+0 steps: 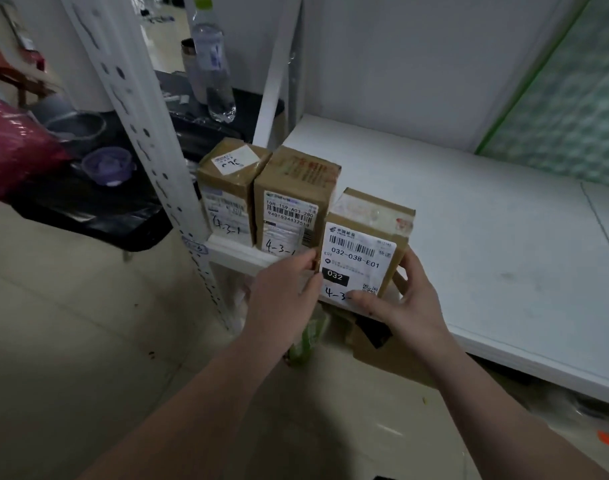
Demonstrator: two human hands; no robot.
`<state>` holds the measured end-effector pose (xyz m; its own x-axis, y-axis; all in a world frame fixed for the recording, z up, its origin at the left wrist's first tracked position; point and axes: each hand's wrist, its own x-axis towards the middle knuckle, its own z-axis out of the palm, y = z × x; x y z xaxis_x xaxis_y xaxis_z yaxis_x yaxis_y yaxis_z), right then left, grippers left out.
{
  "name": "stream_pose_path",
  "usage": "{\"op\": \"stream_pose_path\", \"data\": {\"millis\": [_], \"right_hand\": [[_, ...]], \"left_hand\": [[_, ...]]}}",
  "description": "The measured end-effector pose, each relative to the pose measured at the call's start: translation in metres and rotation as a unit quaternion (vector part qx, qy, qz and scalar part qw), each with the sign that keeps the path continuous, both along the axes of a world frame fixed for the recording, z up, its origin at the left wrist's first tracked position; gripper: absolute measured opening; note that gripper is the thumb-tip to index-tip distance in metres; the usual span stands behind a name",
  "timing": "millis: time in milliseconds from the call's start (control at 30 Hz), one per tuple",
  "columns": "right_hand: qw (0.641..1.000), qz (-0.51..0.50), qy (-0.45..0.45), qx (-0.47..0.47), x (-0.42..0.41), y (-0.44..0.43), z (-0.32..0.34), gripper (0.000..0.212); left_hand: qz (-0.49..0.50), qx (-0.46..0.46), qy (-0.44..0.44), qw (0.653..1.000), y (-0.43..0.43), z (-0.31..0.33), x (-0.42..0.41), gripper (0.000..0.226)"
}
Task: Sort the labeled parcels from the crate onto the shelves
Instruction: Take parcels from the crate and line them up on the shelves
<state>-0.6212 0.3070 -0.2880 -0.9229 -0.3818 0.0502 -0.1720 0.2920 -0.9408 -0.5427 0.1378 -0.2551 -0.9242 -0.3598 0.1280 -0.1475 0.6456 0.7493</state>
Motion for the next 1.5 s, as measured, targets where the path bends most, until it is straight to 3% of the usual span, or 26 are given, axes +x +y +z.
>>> {"op": "stream_pose_path", "data": {"millis": [100, 233, 367, 467, 600, 867, 1300, 1500], "right_hand": [[1.000, 0.006, 0.027, 0.000, -0.004, -0.003, -0.025, 0.083], [0.994, -0.004, 0.105, 0.032, -0.003, -0.008, -0.036, 0.086], [0.991, -0.012, 0.125, 0.056, -0.005, -0.010, -0.032, 0.083], [0.990, -0.005, 0.131, 0.056, -0.005, -0.011, -0.031, 0.079], [0.993, 0.000, 0.110, 0.039, -0.004, -0.008, -0.035, 0.100], [0.993, -0.024, 0.115, 0.030, -0.001, -0.006, -0.036, 0.070], [1.000, -0.017, 0.022, 0.015, -0.007, -0.011, -0.035, 0.086], [1.000, -0.003, 0.024, 0.017, -0.009, -0.012, -0.034, 0.054]], "left_hand": [[0.008, -0.011, 0.060, 0.998, 0.003, -0.026, -0.002, 0.029], [0.063, -0.014, 0.104, 0.992, 0.003, -0.054, -0.008, 0.011], [0.068, -0.183, 0.121, 0.973, 0.008, -0.071, 0.002, 0.009], [-0.040, -0.306, 0.149, 0.940, 0.014, -0.093, 0.010, 0.042], [-0.073, -0.397, 0.123, 0.907, 0.023, -0.120, 0.007, 0.075], [-0.080, -0.395, 0.016, 0.915, 0.027, -0.122, -0.001, 0.083], [-0.087, -0.362, -0.023, 0.928, 0.026, -0.125, -0.013, 0.081], [-0.087, -0.363, -0.020, 0.928, 0.027, -0.126, -0.013, 0.082]]}}
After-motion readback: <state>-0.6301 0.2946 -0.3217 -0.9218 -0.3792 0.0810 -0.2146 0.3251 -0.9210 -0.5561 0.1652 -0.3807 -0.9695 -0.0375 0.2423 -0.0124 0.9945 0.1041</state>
